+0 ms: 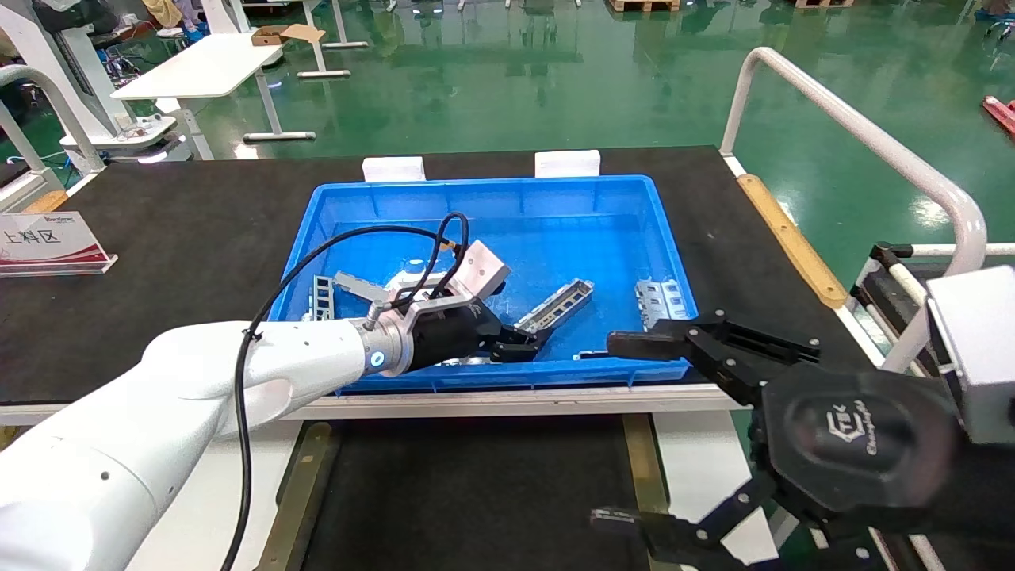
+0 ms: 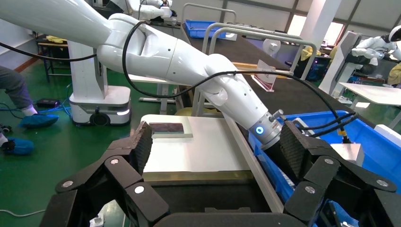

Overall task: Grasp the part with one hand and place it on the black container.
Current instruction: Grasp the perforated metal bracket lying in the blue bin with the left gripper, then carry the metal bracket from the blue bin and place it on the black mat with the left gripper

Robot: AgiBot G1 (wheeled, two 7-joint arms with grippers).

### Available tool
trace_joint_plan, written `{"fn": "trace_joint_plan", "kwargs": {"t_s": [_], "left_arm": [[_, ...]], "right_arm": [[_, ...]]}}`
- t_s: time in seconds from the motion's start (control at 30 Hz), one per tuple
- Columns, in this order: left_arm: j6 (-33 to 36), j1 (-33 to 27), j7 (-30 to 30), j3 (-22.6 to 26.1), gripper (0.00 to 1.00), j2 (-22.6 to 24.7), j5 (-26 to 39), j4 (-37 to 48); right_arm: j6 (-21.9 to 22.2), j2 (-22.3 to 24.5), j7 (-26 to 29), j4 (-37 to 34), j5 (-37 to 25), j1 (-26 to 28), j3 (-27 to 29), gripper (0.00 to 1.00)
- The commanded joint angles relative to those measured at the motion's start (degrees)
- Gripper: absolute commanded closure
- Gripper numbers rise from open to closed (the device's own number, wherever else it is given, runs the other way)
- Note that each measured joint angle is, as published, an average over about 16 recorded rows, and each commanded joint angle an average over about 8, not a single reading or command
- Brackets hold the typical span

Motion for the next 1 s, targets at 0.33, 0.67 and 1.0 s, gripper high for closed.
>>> {"fn": "trace_joint_plan", "kwargs": {"t_s": [0.33,0.67,1.0], "left_arm": [[-2.1,0.3,-1.6,4.9,1.00,-0.1,-3.9,-1.0],[-3.7,0.0,-1.7,7.9,1.00,-0.1,-8.1,-1.1],[-5.2,-0.7,0.5,7.2,1.00,-0.2,-15.1,-1.5]], "right_arm": [[0.0,0.0,0.0,0.0,0.0,0.0,0.0,1.00],[0.0,0.0,0.0,0.0,0.0,0.0,0.0,1.00],[0.0,0.0,0.0,0.0,0.0,0.0,0.0,1.00]]}}
